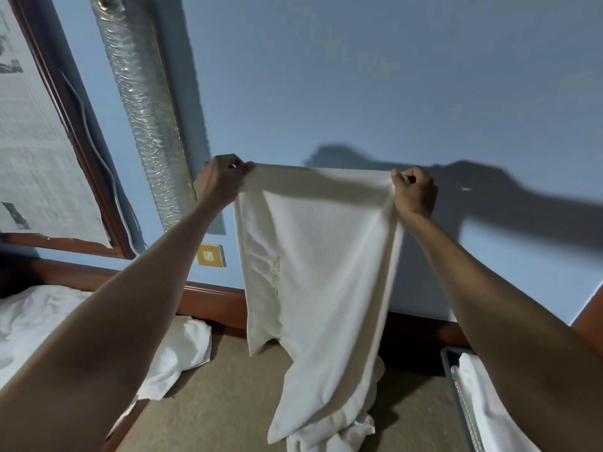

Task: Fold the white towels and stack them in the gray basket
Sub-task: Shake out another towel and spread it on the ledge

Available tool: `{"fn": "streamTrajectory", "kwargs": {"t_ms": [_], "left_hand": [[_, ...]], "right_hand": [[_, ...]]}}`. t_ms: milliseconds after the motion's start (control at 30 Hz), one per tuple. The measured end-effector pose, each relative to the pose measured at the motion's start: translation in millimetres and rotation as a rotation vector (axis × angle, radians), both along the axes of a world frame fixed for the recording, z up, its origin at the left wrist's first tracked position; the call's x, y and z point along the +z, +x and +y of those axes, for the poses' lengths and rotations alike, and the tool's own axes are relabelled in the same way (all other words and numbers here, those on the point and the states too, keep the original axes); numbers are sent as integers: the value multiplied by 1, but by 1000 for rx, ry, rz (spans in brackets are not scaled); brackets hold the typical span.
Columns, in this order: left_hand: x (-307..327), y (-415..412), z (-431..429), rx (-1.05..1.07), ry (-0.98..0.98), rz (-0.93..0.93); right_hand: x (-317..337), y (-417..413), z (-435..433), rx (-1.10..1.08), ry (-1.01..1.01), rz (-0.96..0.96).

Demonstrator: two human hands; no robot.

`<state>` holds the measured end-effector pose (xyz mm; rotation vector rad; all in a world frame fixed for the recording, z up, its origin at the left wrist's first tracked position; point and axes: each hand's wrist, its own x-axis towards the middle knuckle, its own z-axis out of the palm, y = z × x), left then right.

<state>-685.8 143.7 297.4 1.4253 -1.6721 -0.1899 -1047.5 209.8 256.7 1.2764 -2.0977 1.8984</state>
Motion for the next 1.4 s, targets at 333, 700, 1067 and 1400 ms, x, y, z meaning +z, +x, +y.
{"fn": "streamTrajectory", "kwargs": {"t_ms": [333,700,1067,1400], "left_hand": [[38,-29,10,-422,328,255],[42,-80,36,-767,372,236],[28,-51,30,-543,162,-55],[-7,-11,12,-298,95,123]], "right_hand": [[10,21,0,138,132,120],[11,97,17,754,330,-92],[29,71,28,1041,374,-164],[19,41,33,980,452,-111]]}}
